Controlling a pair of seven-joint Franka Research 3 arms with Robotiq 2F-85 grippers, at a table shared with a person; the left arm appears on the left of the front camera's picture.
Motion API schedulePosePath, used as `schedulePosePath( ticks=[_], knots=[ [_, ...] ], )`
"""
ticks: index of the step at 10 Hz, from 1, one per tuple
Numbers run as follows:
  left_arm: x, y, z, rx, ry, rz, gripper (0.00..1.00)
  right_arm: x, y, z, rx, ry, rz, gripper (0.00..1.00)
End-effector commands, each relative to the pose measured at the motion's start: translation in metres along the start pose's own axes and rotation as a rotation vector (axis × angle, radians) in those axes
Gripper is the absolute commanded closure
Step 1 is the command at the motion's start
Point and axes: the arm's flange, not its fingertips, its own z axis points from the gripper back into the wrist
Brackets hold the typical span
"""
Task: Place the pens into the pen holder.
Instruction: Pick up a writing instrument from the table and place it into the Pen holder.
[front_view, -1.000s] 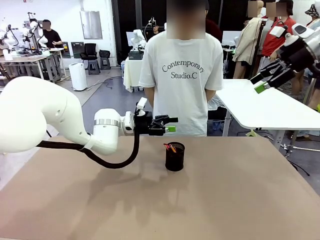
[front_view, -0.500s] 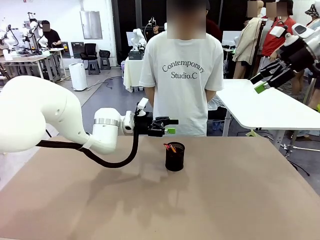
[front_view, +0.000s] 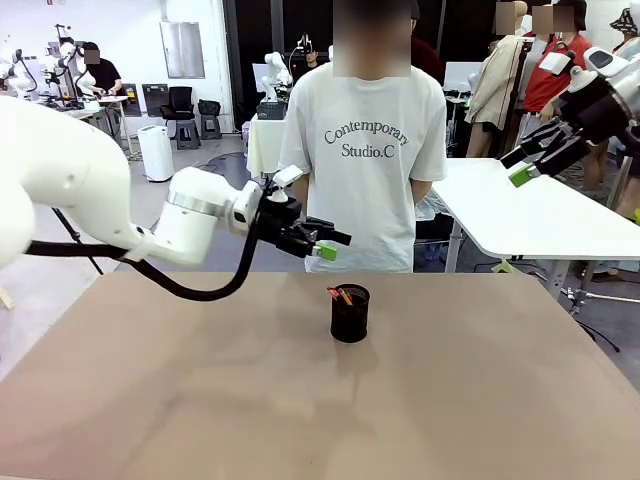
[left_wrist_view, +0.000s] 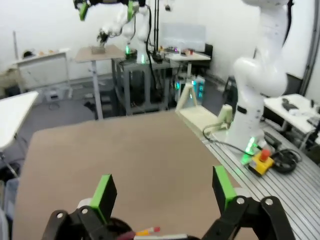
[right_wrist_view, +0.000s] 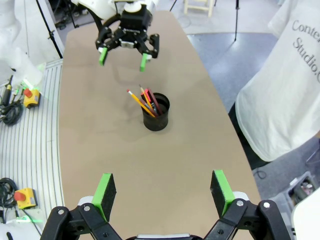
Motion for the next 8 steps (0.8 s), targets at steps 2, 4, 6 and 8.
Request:
schedulePosePath(
  ticks=[2, 4, 6, 8],
  knots=[
    [0.030, -0.044, 0.015, 0.055, 0.224, 0.064, 0.00, 0.001, 0.001, 0.001, -0.002, 0.000, -0.004, 0.00],
    [0.055, -0.064, 0.030, 0.097, 0.353, 0.084, 0.00, 0.001, 0.001, 0.001, -0.002, 0.000, -0.004, 0.00],
    [0.076, -0.085, 0.043, 0.169, 0.465, 0.125, 0.00, 0.001, 0.001, 0.001, -0.002, 0.000, -0.004, 0.00],
    [0.100, -0.102, 0.058, 0.353, 0.609, 0.087, 0.00, 0.001, 0.001, 0.001, -0.002, 0.000, -0.004, 0.00]
  ],
)
